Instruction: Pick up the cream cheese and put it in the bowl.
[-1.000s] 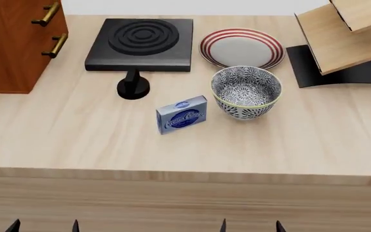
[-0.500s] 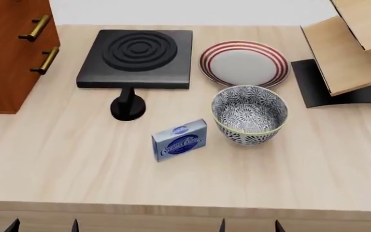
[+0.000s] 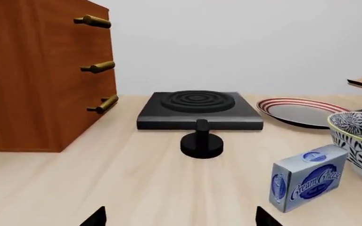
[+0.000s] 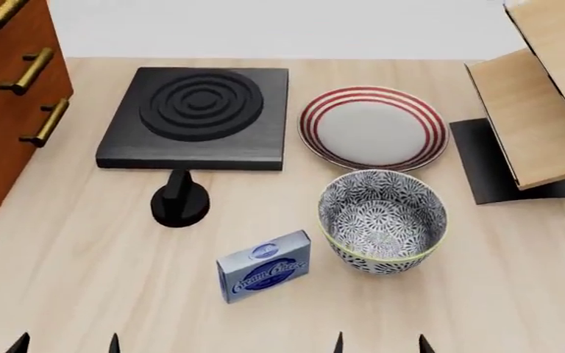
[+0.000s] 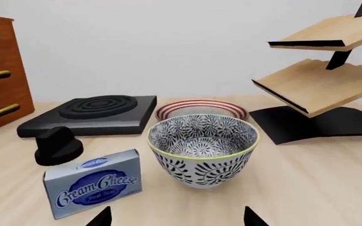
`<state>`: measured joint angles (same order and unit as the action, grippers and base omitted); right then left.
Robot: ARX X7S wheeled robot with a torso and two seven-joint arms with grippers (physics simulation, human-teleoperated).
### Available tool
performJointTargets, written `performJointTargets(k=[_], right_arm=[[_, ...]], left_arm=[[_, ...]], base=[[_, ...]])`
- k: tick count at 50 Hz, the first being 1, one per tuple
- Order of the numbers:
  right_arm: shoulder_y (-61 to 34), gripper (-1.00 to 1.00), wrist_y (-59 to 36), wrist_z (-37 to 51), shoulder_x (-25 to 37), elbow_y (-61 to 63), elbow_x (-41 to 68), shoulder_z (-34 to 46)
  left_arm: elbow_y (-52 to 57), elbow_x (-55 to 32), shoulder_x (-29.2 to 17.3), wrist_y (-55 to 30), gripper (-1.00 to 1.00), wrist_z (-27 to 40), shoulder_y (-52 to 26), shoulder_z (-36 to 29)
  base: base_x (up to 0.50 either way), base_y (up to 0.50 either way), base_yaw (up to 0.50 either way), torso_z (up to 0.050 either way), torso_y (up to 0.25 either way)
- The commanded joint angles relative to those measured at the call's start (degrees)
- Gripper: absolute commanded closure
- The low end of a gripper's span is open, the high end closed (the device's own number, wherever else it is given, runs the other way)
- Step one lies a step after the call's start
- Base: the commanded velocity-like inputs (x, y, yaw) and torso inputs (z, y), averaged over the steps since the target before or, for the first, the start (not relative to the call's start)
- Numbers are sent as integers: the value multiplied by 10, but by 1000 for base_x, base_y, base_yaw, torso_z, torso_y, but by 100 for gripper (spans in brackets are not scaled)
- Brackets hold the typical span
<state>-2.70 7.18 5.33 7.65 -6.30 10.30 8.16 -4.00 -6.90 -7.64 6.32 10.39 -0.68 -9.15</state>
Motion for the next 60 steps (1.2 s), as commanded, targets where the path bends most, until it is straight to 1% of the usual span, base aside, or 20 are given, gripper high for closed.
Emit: performJointTargets(k=[1,26,60], right_arm=[[-1,-100,4,2,4,-3,7,4],[-1,-100,5,12,12,-1,15,13],[-3,-100,5,22,21,-1,23,26]], left_arm=[[0,-2,-4,0,-100,7,-1,-6],[0,-12,-12,6,-100,16,-1,-15],[0,-20,-21,7,-100,26,-3,-27]], base=[[180,-137,0,0,0],[80,-157,0,0,0],[72,-84,0,0,0]])
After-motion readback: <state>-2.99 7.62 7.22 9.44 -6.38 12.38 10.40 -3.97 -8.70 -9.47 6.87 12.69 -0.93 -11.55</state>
